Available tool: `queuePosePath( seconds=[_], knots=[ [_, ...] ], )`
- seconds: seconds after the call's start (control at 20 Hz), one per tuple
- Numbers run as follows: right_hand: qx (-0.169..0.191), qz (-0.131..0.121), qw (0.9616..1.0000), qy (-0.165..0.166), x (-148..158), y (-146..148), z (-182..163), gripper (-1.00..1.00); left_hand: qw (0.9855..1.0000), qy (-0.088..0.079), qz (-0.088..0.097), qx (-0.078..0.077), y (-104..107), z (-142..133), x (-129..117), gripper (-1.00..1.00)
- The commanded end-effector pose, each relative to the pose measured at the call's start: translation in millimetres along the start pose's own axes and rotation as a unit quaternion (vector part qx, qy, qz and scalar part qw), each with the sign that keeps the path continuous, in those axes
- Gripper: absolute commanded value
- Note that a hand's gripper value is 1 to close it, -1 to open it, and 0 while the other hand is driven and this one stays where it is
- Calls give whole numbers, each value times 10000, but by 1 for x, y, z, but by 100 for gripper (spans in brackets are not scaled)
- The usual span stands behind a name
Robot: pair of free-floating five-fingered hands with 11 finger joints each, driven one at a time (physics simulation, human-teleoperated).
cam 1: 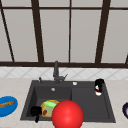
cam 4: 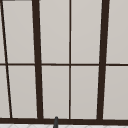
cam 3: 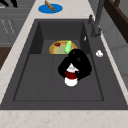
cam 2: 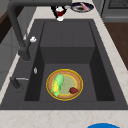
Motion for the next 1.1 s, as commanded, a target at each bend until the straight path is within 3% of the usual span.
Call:
queuePosePath(
  seconds=[0.0,0.4,1.05],
  knots=[
    [-312,37,9995,68,27,2,7,100,10000,0,0,0,0,0,0,0],
    [-529,136,9983,203,85,12,13,100,10000,0,0,0,0,0,0,0],
    [-482,145,9985,191,186,47,34,100,10000,0,0,0,0,0,0,0]
  ],
)
